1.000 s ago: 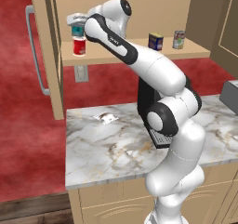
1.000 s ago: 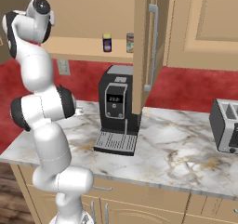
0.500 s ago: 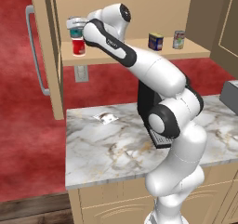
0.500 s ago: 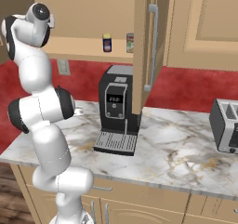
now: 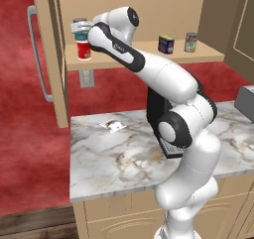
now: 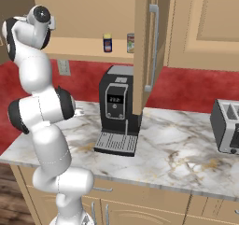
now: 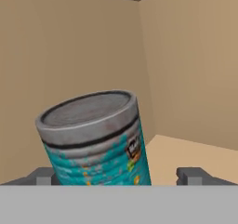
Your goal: Stack two cans on top of the other two cans in the cabinet.
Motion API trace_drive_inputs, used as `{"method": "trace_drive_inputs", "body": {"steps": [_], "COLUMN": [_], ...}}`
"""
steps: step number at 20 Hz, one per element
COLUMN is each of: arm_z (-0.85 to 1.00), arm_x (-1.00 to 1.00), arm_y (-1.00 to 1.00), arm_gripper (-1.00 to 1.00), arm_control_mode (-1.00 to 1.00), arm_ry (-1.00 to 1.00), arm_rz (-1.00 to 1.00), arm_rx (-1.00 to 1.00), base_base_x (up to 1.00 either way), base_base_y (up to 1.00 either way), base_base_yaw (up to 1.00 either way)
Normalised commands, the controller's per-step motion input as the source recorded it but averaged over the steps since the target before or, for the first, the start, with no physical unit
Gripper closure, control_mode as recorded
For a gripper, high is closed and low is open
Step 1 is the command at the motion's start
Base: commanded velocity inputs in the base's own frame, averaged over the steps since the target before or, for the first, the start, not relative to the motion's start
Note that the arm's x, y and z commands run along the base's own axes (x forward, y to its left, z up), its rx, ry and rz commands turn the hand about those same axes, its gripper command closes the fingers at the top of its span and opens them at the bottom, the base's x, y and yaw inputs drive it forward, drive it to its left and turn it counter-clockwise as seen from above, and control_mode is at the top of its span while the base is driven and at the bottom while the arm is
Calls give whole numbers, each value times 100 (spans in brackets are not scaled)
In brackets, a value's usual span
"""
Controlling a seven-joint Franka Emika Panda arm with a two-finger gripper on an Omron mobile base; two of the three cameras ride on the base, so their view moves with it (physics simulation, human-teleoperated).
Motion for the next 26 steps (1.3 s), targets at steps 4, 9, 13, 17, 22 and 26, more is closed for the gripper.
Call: {"method": "trace_drive_inputs", "body": {"steps": [4, 9, 13, 17, 22, 26], "arm_z": [4, 0, -1, -8, -9, -3], "arm_x": [-3, -16, -35, -39, -32, -25], "arm_y": [0, 0, 0, -6, -38, -60], "arm_gripper": [-100, -100, -100, -100, -100, -100], "arm_control_mode": [-100, -100, -100, -100, -100, -100], "arm_ry": [0, 0, 0, -4, -2, 0], "arm_rz": [0, 0, 0, 0, -4, -13], "arm_rx": [0, 0, 0, 0, 0, 2], "base_base_x": [0, 0, 0, 0, 0, 0], "base_base_y": [0, 0, 0, 0, 0, 0], "base_base_yaw": [0, 0, 0, 0, 0, 0]}}
